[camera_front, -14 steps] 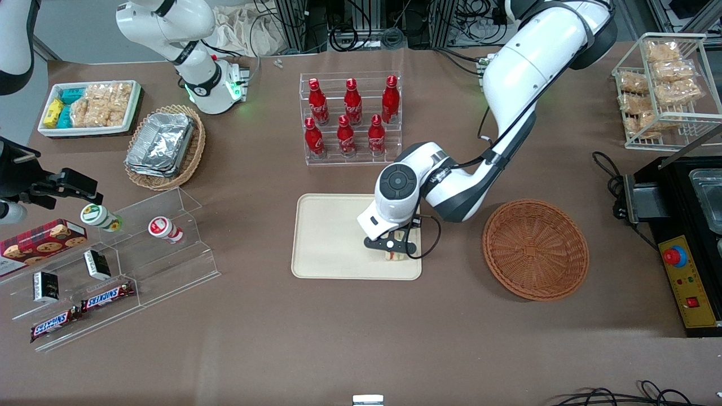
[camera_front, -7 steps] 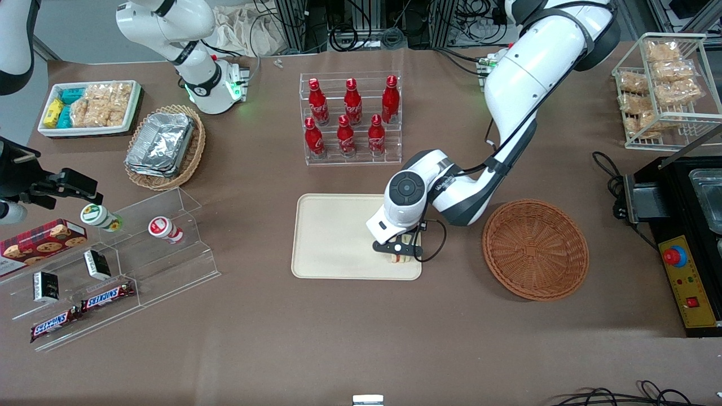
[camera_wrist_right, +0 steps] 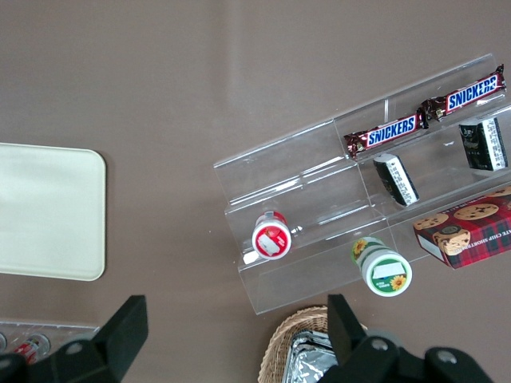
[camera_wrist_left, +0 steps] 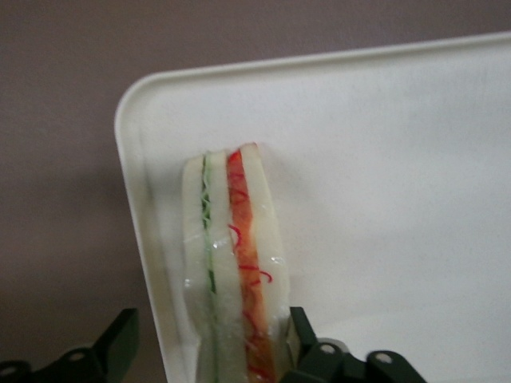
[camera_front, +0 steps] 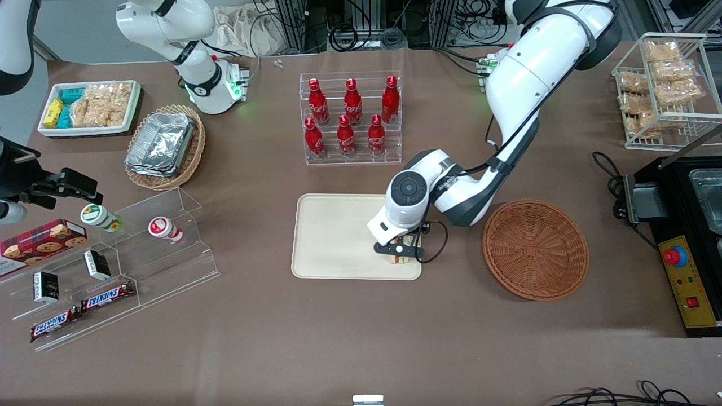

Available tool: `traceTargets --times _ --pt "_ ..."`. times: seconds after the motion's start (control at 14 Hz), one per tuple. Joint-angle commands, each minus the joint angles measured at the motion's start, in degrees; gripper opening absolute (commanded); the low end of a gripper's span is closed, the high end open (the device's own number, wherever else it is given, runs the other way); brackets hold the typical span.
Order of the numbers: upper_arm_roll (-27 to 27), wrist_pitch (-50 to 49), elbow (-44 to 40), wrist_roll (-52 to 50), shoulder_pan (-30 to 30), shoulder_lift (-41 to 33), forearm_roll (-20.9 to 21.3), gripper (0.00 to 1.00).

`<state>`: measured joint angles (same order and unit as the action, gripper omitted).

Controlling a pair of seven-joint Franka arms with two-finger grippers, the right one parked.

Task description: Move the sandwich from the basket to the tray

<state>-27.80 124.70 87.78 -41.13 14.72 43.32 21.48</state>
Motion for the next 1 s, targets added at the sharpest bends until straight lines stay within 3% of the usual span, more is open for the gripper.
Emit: traceTargets --times 0.0,0.21,0.5,0.93 --pt "-0.4 -2.1 0.8 -1.1 -2.1 -5.4 0.3 1.00" --pt "-0.8 -10.7 1.3 -0.1 -4.9 -12.9 -0.5 1.00" --pt "-0.9 -14.6 7.5 5.5 -12.2 -24.7 -12.8 1.00" --pt "-0.7 -18.7 7.8 12.1 -18.4 -30.6 -14.4 1.00"
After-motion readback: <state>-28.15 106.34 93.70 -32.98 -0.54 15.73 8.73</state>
